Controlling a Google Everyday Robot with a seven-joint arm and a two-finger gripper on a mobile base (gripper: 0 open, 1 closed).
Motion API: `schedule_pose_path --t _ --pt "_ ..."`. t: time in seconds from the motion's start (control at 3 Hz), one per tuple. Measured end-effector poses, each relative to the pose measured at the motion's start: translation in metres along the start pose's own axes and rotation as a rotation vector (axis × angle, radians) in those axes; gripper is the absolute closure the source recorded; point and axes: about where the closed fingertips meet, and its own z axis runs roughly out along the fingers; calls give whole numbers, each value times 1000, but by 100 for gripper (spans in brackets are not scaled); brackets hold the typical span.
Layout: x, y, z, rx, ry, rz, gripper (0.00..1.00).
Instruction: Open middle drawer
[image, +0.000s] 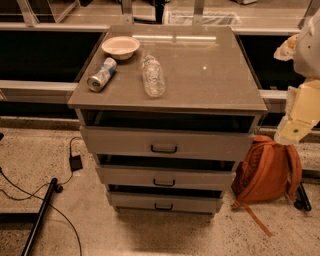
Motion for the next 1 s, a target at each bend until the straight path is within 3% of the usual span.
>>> schedule_pose_path --t 0.67,1.0 --pt "3 -3 6 -14 -24 -1 0" --pt "24 -2 39 -56 -84 8 0"
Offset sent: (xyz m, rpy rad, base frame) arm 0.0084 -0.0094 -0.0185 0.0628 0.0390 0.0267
